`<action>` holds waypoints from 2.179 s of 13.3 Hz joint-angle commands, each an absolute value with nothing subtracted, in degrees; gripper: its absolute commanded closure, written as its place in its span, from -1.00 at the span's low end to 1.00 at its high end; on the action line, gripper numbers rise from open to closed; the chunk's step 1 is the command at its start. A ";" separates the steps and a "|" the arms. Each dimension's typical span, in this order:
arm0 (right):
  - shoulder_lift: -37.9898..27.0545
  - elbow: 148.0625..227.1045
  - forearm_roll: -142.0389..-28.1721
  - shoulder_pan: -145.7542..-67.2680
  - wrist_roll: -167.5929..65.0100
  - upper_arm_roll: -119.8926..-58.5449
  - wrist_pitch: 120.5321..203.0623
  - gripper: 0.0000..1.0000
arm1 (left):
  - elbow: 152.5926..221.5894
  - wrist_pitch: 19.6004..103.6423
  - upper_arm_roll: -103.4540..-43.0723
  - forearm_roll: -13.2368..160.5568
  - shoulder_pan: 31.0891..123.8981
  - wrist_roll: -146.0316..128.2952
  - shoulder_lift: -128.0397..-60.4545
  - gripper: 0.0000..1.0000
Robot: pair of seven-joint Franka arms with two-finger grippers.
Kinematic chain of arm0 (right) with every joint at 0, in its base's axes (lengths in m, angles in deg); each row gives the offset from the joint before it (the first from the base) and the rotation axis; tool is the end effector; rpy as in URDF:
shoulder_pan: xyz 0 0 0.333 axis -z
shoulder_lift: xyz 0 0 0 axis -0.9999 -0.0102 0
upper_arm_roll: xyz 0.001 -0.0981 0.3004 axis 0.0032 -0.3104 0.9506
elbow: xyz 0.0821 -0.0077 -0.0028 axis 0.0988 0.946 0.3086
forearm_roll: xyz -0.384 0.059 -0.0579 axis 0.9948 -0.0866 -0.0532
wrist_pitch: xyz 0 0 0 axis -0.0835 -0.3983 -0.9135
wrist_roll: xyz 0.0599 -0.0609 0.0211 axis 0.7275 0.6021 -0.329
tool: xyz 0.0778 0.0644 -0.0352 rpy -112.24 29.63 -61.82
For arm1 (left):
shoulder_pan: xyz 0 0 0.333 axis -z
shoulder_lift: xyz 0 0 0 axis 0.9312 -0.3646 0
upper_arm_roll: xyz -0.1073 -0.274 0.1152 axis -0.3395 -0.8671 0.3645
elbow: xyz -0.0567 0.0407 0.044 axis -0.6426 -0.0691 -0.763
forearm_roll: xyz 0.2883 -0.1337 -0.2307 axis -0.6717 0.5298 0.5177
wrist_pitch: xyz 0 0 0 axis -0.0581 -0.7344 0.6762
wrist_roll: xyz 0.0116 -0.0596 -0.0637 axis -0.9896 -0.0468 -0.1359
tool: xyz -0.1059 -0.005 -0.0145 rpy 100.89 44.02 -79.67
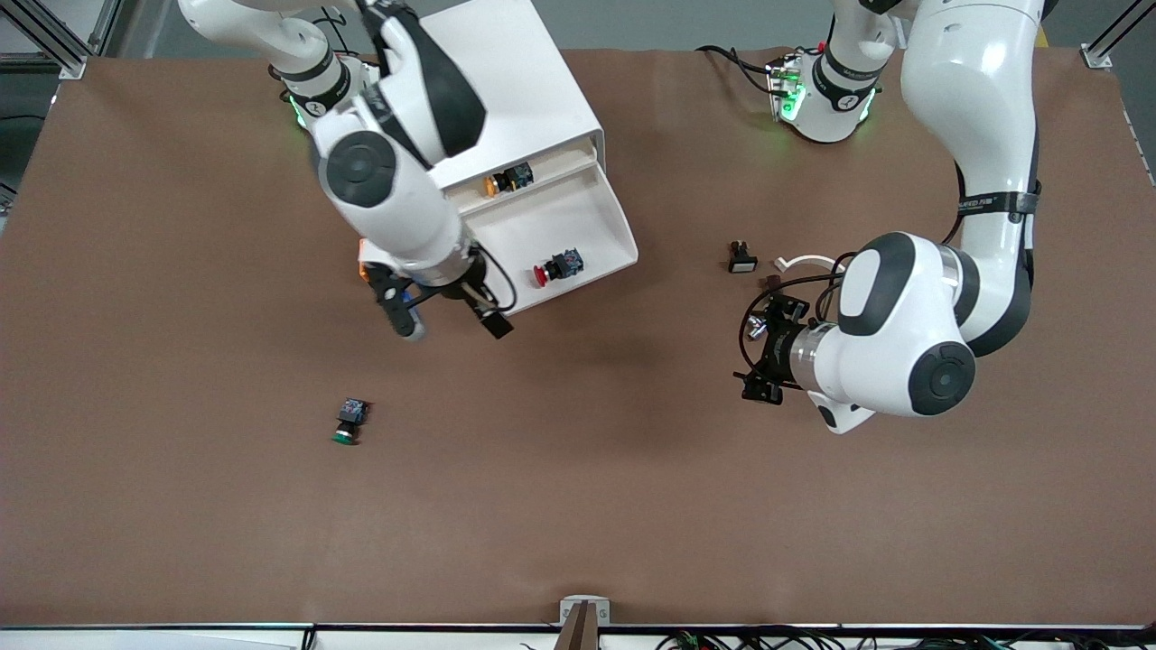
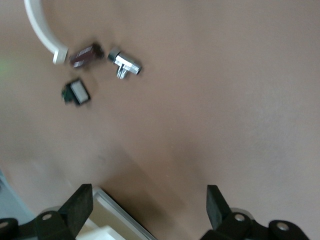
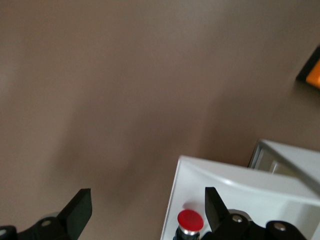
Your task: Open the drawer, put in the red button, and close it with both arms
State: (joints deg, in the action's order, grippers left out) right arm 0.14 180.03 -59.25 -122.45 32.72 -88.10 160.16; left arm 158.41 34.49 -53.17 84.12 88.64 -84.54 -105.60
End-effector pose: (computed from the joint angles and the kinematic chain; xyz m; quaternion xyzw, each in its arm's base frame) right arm 0.5724 0.3333 0.4619 -0.8873 0.4527 0.0395 0.0788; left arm 0.6512 -0.2569 0.3731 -0.8143 -0.5369 0.2197 0.0182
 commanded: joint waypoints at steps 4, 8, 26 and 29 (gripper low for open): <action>6.29 180.67 -58.72 -109.38 6.96 -87.11 151.03 -0.99 | 159.80 37.69 -53.35 76.64 94.44 -64.22 -105.89 -0.99; 10.25 180.67 -58.81 -97.97 -17.19 -87.20 144.02 -0.99 | 159.89 44.90 -53.62 75.30 101.65 -62.97 -107.29 -0.99; 21.34 185.33 -46.94 -95.30 -40.99 -91.06 140.75 -1.00 | 164.20 53.53 -57.39 78.46 120.74 -72.18 -109.49 -0.99; 21.42 185.33 -46.94 -95.30 -40.99 -91.06 140.31 -1.00 | 164.20 53.44 -59.94 79.52 120.74 -76.06 -109.58 -0.99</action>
